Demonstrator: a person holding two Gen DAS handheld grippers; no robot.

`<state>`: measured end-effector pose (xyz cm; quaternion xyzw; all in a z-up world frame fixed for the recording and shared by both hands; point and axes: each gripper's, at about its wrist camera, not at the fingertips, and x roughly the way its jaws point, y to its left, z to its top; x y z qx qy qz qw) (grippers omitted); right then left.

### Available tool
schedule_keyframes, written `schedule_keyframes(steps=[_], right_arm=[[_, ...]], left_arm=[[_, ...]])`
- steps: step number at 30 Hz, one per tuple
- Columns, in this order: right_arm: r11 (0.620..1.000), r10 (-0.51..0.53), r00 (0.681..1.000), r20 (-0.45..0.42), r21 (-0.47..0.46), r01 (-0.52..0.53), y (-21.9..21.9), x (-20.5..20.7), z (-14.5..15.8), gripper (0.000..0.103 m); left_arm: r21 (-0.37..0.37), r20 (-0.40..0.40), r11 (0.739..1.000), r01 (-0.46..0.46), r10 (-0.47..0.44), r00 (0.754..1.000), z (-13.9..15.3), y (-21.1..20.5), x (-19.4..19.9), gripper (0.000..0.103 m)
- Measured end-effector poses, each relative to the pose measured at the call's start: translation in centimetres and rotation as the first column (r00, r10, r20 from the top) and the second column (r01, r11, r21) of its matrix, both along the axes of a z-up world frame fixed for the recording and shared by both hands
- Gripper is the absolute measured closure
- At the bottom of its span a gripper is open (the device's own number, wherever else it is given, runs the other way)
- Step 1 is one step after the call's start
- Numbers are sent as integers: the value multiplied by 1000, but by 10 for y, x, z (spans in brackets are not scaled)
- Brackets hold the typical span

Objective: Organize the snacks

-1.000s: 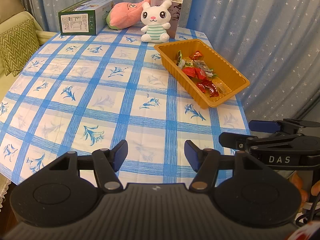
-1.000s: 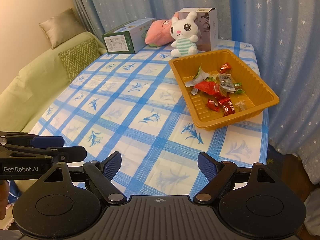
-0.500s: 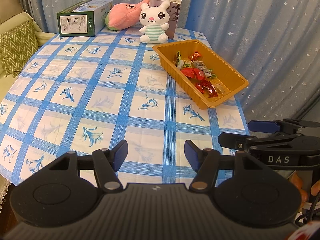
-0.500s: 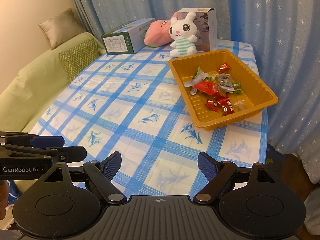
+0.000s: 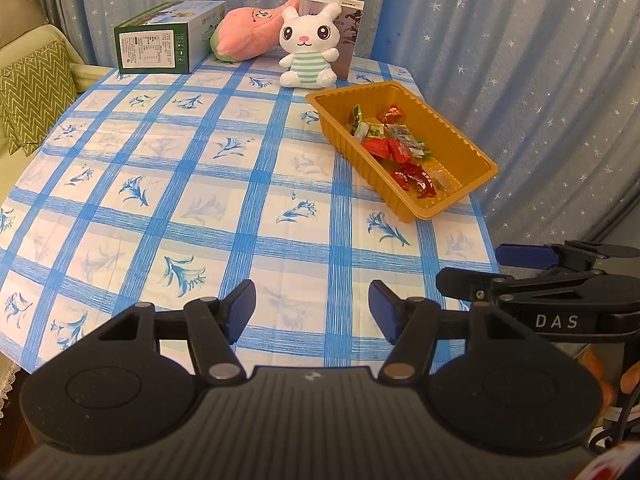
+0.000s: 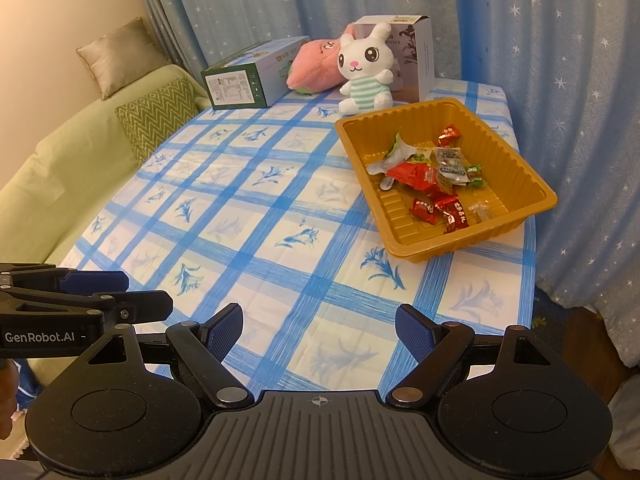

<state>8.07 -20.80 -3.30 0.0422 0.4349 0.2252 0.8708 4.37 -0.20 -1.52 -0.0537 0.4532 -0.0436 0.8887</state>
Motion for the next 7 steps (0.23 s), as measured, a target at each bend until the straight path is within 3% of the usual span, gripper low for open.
schedule_keyframes(steps=[7], right_arm=[[1000,-1,1000,-3,0,1,1,4,0,20]], left_arm=[[-1,-2,1000,-3,3,1000,4,-3,9,43]])
